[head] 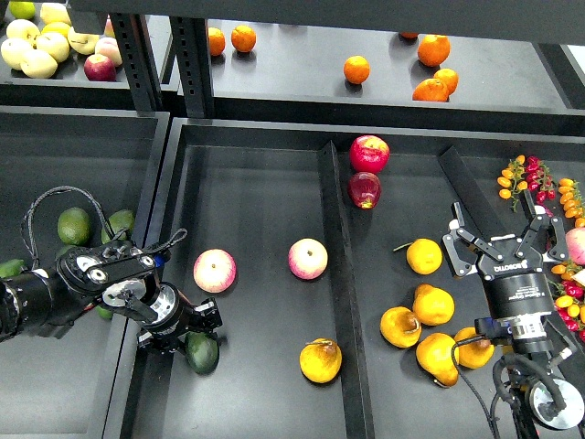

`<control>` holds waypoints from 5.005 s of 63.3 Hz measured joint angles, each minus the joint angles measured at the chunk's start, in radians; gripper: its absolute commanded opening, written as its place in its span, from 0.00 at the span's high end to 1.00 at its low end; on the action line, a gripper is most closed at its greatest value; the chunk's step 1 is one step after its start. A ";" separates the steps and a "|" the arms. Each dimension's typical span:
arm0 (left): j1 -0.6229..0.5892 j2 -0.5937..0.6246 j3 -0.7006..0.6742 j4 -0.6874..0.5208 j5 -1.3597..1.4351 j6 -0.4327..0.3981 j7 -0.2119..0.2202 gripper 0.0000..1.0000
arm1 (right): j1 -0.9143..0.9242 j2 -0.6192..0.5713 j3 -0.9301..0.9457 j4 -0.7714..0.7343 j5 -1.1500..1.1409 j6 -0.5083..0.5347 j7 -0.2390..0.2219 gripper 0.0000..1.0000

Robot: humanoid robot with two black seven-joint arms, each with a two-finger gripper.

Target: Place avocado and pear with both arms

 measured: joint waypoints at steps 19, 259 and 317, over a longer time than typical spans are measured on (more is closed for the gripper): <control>-0.060 0.007 -0.042 -0.004 0.005 0.000 0.000 0.69 | 0.001 0.000 0.000 0.000 0.000 0.000 -0.002 0.00; 0.029 0.342 -0.185 0.023 -0.014 0.000 0.000 0.00 | 0.581 -0.517 -0.841 -0.113 -0.103 -0.106 -0.350 0.00; 0.021 0.329 -0.261 0.027 -0.017 0.000 0.000 0.00 | 0.822 -0.326 -1.443 -0.448 -0.185 0.000 -0.368 0.00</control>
